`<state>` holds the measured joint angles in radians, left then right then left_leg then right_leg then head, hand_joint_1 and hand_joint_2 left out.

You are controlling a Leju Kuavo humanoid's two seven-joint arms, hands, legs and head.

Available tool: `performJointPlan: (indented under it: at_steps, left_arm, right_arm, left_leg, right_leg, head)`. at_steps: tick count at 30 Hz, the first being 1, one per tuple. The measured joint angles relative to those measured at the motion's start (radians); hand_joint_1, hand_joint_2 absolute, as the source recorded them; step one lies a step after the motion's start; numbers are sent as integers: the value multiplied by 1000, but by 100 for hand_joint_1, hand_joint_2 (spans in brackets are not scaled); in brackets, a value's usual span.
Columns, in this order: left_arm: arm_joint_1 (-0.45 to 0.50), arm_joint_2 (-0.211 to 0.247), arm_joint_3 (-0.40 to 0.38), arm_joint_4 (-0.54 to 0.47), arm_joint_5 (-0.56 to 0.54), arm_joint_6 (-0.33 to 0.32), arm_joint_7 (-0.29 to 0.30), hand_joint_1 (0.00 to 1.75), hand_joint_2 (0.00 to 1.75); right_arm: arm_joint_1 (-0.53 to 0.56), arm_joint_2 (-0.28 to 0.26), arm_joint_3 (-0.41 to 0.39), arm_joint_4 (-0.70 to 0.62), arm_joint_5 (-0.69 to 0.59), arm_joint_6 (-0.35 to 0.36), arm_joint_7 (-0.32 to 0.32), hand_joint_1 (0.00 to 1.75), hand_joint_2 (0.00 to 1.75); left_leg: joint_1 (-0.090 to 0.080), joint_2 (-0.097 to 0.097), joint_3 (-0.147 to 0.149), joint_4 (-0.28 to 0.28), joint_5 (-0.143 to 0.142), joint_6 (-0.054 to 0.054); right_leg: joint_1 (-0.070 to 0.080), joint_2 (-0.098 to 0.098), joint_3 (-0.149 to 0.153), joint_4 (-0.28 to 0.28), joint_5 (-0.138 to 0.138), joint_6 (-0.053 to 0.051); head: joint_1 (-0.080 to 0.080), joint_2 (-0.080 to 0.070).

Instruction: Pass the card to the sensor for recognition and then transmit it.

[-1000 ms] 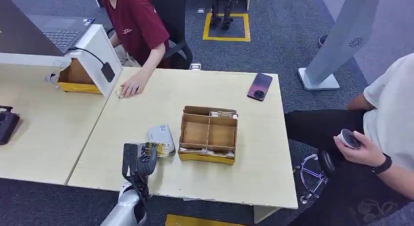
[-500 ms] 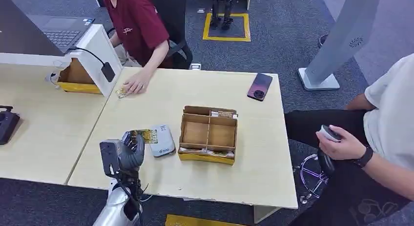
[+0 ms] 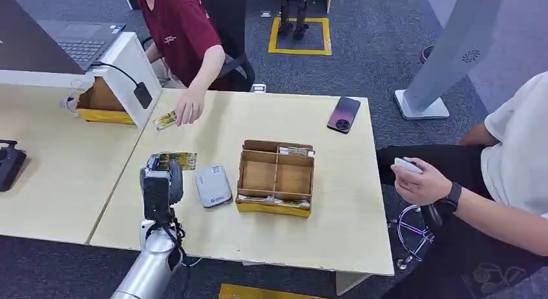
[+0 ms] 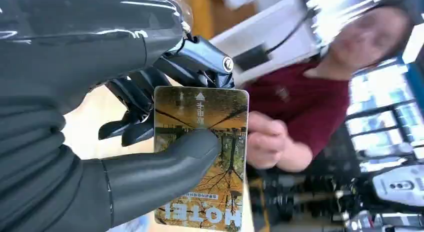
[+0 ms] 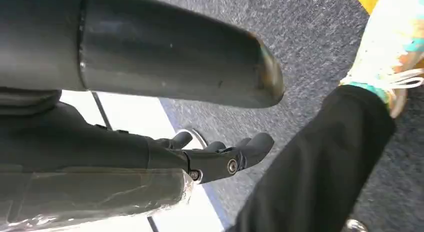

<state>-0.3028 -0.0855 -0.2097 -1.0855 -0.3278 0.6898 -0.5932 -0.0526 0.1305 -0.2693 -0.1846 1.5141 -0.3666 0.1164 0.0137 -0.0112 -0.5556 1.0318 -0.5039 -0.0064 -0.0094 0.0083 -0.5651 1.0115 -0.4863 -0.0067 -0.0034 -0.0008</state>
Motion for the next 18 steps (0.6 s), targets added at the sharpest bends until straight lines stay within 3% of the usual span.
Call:
performJointPlan:
  at_steps: [3, 6, 9, 11, 16, 17, 18]
  left_arm:
    - [-95, -19, 142, 99, -329, 5, -34, 175, 175]
    - [-165, -46, 295, 175, -493, 6, -64, 175, 175]
    - [-204, -75, 418, 223, -541, 6, -92, 175, 175]
    - [-215, -87, 459, 241, -544, 6, -100, 175, 175]
    - [-224, -108, 498, 271, -529, 7, -102, 175, 175]
    - [-225, -109, 499, 275, -524, 7, -102, 0, 175]
    - [-226, -109, 499, 280, -521, 7, -102, 0, 175]
  right_arm:
    - [-18, 0, 24, -2, 0, 22, 0, 0, 0]
    - [-28, 0, 43, -5, 0, 24, 1, 0, 0]
    - [-32, 0, 52, -6, 0, 24, 3, 0, 0]
    - [-33, 0, 58, -8, 0, 24, 4, 0, 0]
    - [-34, 0, 67, -9, 0, 24, 6, 0, 0]
    - [-34, 0, 67, -9, 0, 24, 6, 0, 0]
    - [-34, 0, 68, -9, 0, 24, 6, 0, 0]
  left_leg:
    - [0, 0, 0, 0, 1, -1]
    - [0, 2, 1, 0, 1, -1]
    - [0, 1, 1, 0, 1, -1]
    - [0, 1, 0, 0, 1, -1]
    - [0, 1, -1, 0, 1, -1]
    - [0, 1, -1, 0, 1, -1]
    - [0, 1, 0, 0, 1, -1]
  right_leg:
    - [0, 0, 0, 0, 1, -1]
    - [0, 2, 0, 0, 2, -1]
    - [0, 1, -1, 0, 2, -1]
    - [0, 1, -1, 0, 2, -1]
    - [0, 1, -2, 0, 2, -1]
    - [0, 1, -2, 0, 2, -1]
    - [0, 1, -2, 0, 2, -1]
  head:
    - [0, 0]
    - [0, 0]
    - [0, 0]
    - [0, 0]
    - [0, 0]
    - [0, 0]
    - [0, 0]
